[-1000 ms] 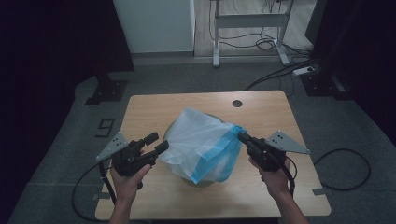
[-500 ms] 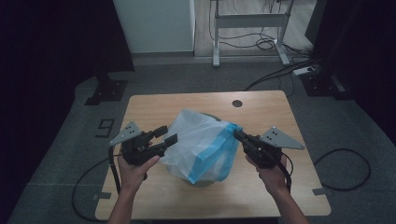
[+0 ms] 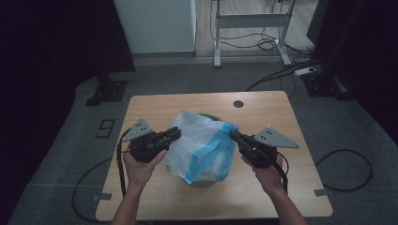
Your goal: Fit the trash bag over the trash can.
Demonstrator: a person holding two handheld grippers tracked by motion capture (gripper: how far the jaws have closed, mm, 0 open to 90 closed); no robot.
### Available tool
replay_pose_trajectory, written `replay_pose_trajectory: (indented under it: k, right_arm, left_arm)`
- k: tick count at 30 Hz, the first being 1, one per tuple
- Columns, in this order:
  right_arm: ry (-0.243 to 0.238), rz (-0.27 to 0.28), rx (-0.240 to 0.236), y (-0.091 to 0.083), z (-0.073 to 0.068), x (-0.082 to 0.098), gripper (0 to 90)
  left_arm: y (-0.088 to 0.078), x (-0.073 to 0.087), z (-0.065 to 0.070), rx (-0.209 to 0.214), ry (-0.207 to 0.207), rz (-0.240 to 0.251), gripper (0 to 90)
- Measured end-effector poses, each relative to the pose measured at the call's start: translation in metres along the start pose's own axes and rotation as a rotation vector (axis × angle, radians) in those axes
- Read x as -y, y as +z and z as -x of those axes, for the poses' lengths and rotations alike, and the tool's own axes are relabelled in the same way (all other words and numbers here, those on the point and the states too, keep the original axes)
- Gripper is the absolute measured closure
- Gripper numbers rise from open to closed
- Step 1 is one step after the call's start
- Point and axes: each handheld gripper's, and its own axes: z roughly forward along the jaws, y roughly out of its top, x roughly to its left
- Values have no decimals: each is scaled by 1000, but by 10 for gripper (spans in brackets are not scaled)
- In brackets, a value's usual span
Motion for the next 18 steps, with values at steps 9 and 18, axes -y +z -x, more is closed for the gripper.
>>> replay_pose_trajectory:
  k: [9, 18]
  right_arm:
    - [27, -26, 18, -1, 4, 7, 887]
    - [18, -26, 52, -6, 12, 8, 888]
  left_arm:
    - [-9, -5, -8, -46, -43, 144, 900]
    - [-11, -4, -23, -88, -79, 180, 900]
